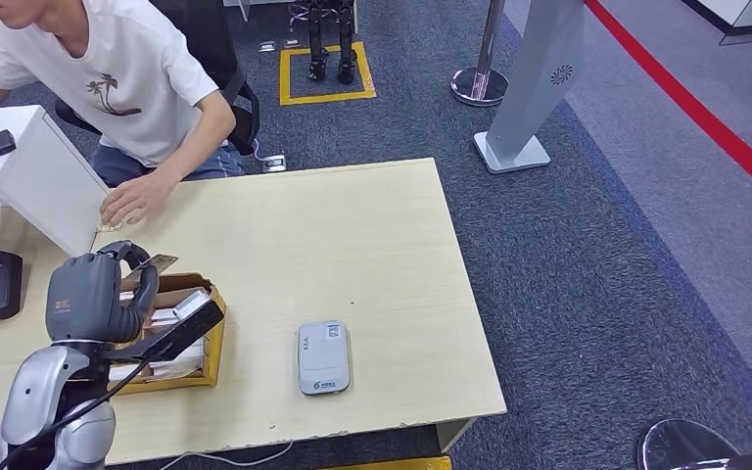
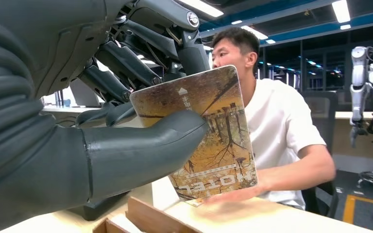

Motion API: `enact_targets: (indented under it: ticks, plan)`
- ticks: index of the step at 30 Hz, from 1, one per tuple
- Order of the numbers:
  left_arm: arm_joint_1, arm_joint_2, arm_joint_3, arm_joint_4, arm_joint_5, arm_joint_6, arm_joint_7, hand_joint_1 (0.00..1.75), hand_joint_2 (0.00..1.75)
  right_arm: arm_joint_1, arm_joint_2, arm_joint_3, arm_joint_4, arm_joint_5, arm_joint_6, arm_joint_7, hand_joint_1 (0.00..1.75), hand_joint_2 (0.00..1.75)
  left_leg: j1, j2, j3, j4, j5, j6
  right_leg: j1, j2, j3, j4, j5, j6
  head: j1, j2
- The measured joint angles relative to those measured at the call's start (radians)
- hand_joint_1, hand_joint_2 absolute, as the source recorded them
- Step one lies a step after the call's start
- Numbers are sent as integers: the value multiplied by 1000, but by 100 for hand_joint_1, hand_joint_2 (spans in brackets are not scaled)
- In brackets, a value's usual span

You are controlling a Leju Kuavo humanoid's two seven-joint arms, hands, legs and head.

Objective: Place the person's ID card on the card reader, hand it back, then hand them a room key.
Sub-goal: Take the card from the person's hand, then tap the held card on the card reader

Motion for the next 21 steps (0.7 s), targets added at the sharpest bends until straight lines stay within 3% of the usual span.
enact_targets:
  ticks: [11,21]
  plan:
    - [50,-40,-92,58,-22,96,-27,175,175,0,-1,0,0,8,-1,-8,0,0,0,0,0,0,0,0,0,0,0,0,0,0,0,0]
    - [65,-63,-139,93,-37,118,-35,175,175,0,-2,0,0,14,-1,-10,0,0,0,0,0,0,0,0,0,0,0,0,0,0,0,0]
